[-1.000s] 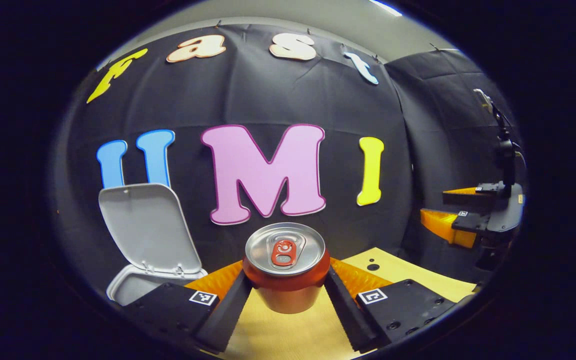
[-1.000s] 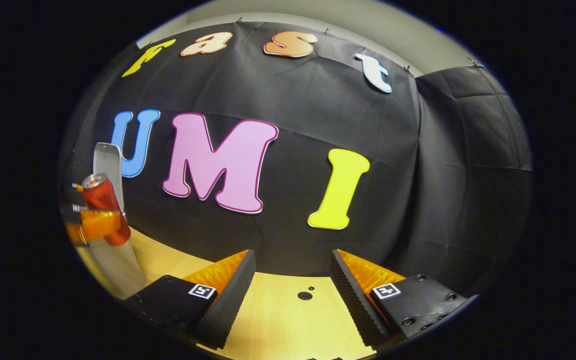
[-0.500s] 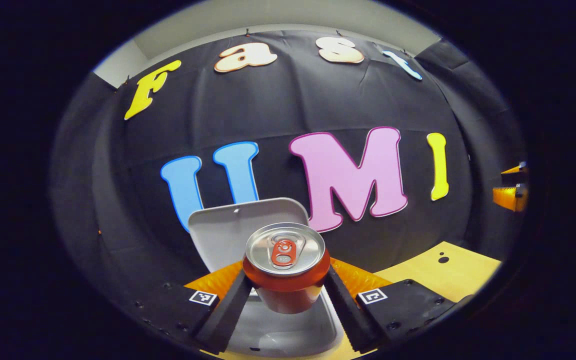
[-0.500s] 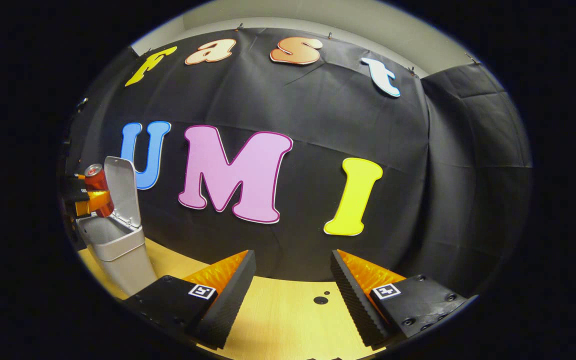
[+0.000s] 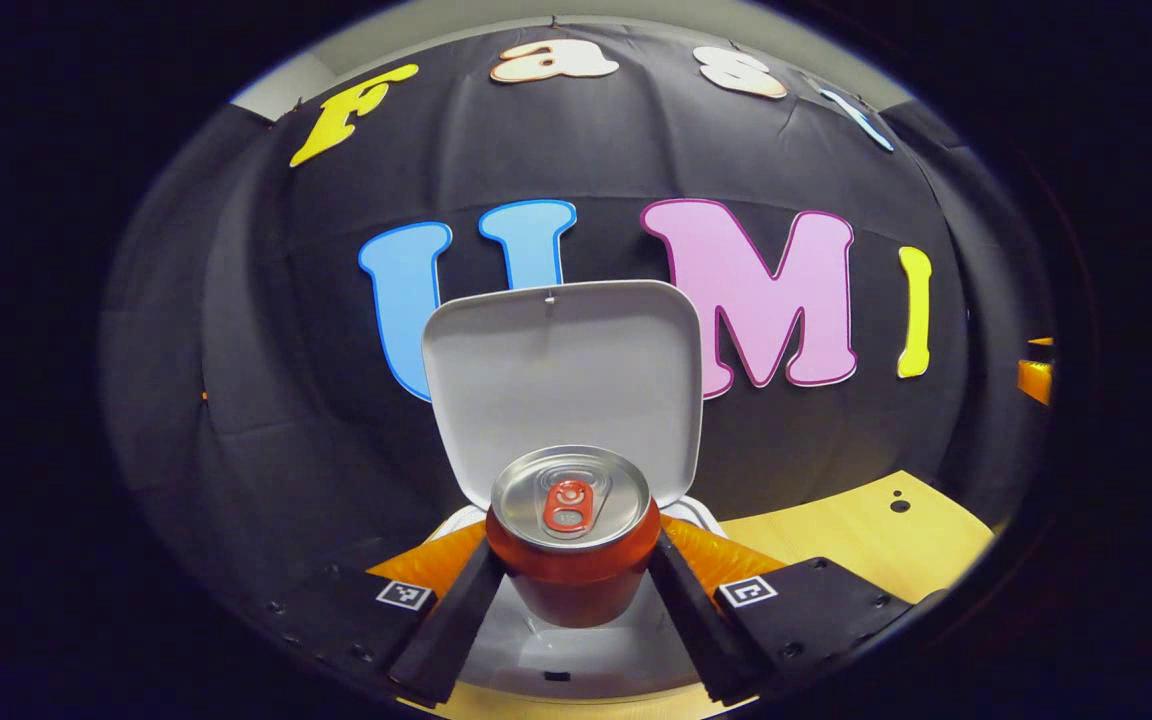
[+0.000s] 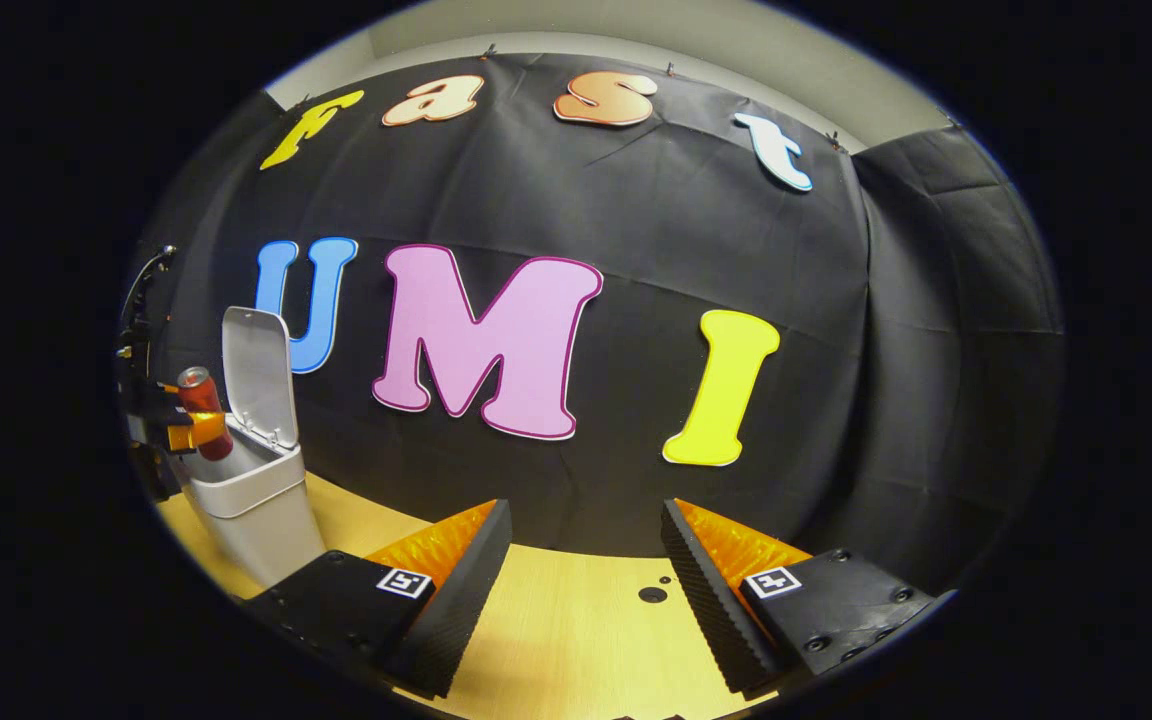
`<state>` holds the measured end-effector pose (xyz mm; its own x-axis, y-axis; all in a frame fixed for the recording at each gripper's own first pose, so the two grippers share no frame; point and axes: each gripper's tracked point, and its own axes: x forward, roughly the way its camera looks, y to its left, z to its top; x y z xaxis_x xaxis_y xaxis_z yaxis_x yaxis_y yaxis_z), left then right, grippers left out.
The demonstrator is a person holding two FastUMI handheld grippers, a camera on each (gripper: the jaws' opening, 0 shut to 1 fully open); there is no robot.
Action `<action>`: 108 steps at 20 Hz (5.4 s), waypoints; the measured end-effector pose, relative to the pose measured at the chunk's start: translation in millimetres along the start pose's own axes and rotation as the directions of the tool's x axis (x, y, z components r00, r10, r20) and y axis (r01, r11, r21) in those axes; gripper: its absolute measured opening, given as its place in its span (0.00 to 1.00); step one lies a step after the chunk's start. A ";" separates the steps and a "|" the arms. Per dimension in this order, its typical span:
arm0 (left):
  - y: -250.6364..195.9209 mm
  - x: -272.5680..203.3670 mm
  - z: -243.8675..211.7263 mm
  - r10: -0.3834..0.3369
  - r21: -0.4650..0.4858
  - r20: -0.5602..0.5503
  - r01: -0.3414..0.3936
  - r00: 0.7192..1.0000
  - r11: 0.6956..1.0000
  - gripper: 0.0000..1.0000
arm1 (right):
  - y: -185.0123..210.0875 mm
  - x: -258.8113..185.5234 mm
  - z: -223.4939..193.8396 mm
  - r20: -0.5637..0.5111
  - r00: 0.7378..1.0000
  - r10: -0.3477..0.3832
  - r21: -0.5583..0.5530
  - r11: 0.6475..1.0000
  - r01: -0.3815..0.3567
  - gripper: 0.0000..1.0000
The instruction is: Press the lid of the desktop garbage bin to open it, pick up the crumpled paper on the desktop and throw it into the bin, then pick up the pop can on the desktop and drop it into the bin, and finally close the garbage bin lid.
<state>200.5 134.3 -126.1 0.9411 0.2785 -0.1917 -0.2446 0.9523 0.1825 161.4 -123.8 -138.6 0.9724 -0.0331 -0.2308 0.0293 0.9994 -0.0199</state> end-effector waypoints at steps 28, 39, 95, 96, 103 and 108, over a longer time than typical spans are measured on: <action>23.4 81.1 208.0 -0.107 0.008 0.153 0.107 0.982 0.994 0.94 | 32.2 24.8 31.7 0.102 0.991 0.086 0.031 0.995 -0.090 0.97; 4.3 88.5 152.2 -0.196 -0.033 -0.063 0.194 0.979 0.980 0.96 | 53.9 21.2 8.2 0.051 0.989 0.141 0.065 0.987 -0.144 0.97; -20.9 -304.2 28.1 -0.066 -0.001 0.166 0.067 0.984 0.998 0.95 | 124.2 -250.7 40.6 0.099 0.988 0.117 0.098 0.987 -0.127 0.97; -18.5 -304.8 28.5 -0.065 0.008 0.169 0.064 0.983 0.998 0.95 | 126.4 -251.8 41.8 0.099 0.988 0.120 0.104 0.986 -0.131 0.96; -11.5 -310.1 36.9 -0.070 0.012 0.198 0.069 0.978 0.998 0.95 | 135.5 -256.4 48.6 0.117 0.985 0.125 0.104 0.985 -0.137 0.97; -13.2 -309.5 40.9 -0.071 0.008 0.214 0.071 0.974 0.997 0.95 | 140.3 -250.8 50.5 0.123 0.983 0.140 0.105 0.983 -0.153 0.97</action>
<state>-78.0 30.5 -29.7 0.9841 0.1773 0.0064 -0.1756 0.9685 0.1767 -66.7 25.4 -34.4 0.9880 0.1086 -0.1100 -0.0956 0.9885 0.1174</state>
